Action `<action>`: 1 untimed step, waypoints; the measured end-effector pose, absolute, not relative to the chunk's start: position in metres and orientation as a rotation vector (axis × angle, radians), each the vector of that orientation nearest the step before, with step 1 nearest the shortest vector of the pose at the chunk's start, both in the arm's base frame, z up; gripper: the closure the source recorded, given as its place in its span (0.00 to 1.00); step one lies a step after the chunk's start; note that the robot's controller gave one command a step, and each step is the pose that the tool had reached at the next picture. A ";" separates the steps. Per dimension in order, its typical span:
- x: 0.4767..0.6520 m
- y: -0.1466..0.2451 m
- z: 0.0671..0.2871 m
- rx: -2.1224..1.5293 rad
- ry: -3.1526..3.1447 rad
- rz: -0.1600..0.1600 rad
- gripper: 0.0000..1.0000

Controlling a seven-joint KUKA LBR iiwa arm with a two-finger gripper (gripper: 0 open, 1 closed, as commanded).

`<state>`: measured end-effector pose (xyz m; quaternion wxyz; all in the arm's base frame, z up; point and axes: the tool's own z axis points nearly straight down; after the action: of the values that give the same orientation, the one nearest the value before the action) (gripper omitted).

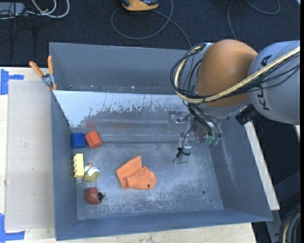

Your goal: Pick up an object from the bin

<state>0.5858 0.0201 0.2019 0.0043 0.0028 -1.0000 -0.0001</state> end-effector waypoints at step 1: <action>0.587 0.020 0.207 0.008 -3.141 -0.001 0.00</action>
Offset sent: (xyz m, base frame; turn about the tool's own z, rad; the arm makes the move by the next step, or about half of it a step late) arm -0.0265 0.0632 -0.0944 -0.0813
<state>0.5870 0.0200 0.2069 0.0005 0.0025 -1.0000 -0.0002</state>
